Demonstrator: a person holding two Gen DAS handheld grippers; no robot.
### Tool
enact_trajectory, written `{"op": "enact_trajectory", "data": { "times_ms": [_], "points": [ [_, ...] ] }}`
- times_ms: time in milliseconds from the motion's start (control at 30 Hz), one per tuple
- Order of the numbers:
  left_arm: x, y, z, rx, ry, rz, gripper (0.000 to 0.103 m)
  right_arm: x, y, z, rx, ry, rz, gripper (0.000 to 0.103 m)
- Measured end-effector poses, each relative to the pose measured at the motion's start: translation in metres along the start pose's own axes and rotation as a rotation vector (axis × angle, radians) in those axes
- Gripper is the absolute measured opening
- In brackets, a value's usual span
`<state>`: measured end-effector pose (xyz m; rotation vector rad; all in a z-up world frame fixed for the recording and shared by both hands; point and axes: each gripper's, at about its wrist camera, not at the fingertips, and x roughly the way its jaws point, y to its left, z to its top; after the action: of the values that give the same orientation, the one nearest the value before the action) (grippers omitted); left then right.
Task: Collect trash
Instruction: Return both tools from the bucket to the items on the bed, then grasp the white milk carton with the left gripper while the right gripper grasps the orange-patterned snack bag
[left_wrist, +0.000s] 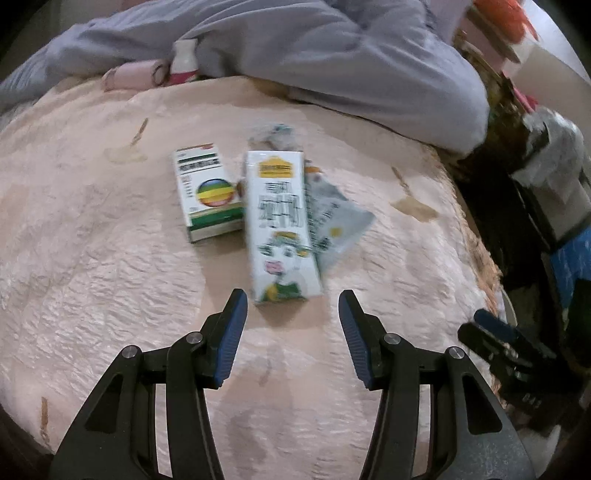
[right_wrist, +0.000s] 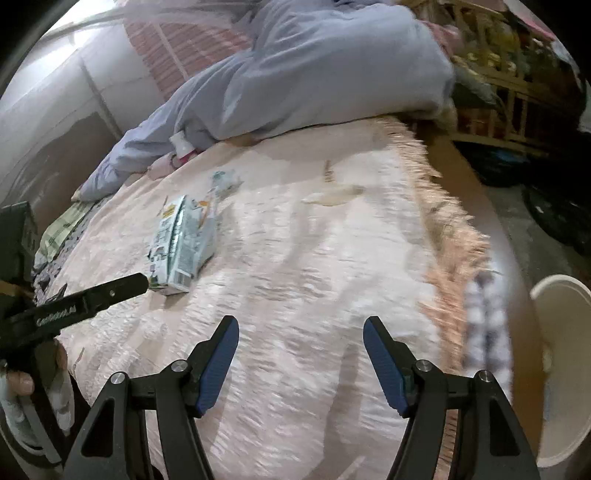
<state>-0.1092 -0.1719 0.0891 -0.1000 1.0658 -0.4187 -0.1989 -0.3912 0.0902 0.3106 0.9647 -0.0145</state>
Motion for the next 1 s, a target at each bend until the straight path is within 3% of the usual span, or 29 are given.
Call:
{"op": "enact_trajectory", "data": {
  "times_ms": [200, 467, 600, 867, 1000],
  "points": [
    [0.012, 0.008, 0.02, -0.054, -0.013, -0.031, 0.05, 0.019, 0.012, 0.004, -0.008, 0.025, 0.024, 0.068],
    [0.046, -0.001, 0.043, -0.045, 0.004, 0.048, 0.05, 0.028, 0.011, 0.011, 0.004, 0.039, 0.031, 0.068],
    [0.053, -0.001, 0.044, -0.044, -0.003, 0.053, 0.051, 0.032, 0.012, 0.014, -0.003, 0.045, 0.031, 0.069],
    [0.033, 0.019, 0.034, -0.067, 0.026, -0.012, 0.049, 0.042, 0.025, 0.025, -0.029, 0.054, 0.052, 0.069],
    [0.003, 0.033, 0.02, -0.04, -0.007, 0.014, 0.05, 0.048, 0.045, 0.042, -0.085, 0.047, 0.068, 0.069]
  ]
}}
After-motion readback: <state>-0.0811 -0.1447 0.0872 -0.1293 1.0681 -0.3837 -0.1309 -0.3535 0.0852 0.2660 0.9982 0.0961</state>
